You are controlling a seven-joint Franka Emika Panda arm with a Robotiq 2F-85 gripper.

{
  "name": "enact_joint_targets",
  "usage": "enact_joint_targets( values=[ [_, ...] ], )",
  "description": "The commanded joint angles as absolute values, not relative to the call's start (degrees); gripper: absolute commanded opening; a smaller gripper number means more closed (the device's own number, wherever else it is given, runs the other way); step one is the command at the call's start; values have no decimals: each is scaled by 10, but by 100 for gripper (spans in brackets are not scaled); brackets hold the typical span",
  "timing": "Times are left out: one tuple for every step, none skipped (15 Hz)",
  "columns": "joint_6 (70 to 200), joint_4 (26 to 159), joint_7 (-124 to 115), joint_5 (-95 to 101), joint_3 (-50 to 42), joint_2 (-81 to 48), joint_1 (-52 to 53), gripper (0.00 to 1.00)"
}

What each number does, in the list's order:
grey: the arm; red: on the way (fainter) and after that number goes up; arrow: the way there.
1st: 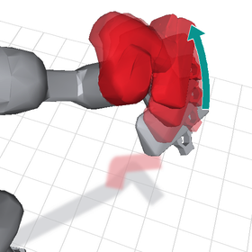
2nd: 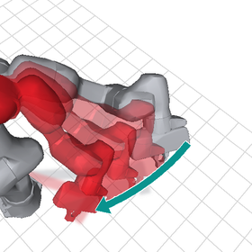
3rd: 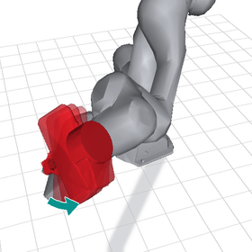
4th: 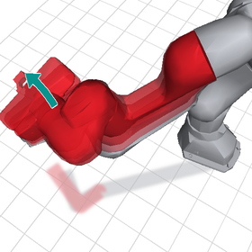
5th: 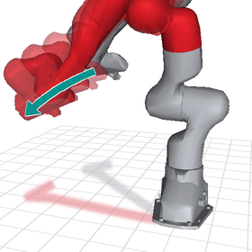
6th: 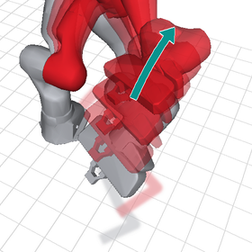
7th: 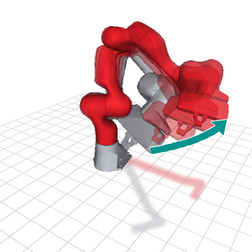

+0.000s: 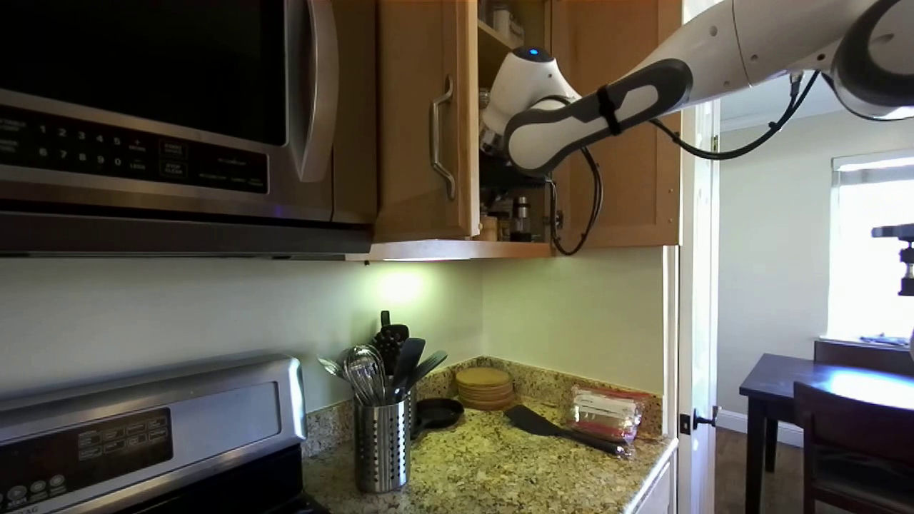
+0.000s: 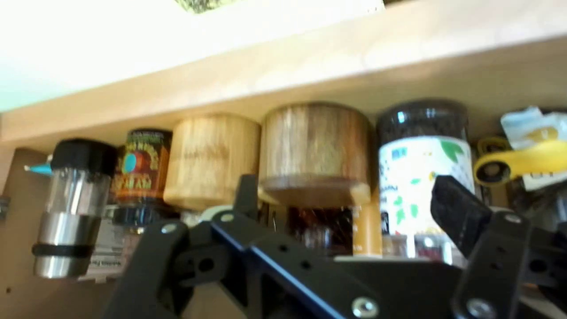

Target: Pick up the container from the counter and place it on the bottom shelf of the open upper cabinet, close the doors of the open cabinet

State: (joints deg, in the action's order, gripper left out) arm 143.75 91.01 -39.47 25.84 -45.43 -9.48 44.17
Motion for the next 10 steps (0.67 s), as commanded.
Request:
enact_joint_targets(
  values=[
    [1442, 1049, -444, 327, -365, 0, 382, 100],
    [1445, 1075, -451, 336, -343, 9, 358, 100],
    [1448, 1102, -459, 343, -302, 18, 316, 100],
    [1450, 1127, -461, 341, -259, 24, 271, 100],
    [1453, 1150, -458, 332, -216, 28, 224, 100],
    [1438, 1173, -454, 326, -177, 48, 190, 100],
    [1439, 1193, -446, 314, -150, 52, 159, 100],
    [1439, 1212, -435, 299, -125, 56, 131, 100],
    [1439, 1228, -429, 288, -105, 60, 109, 100],
    [1443, 1245, -418, 277, -89, 63, 90, 100]
  ],
)
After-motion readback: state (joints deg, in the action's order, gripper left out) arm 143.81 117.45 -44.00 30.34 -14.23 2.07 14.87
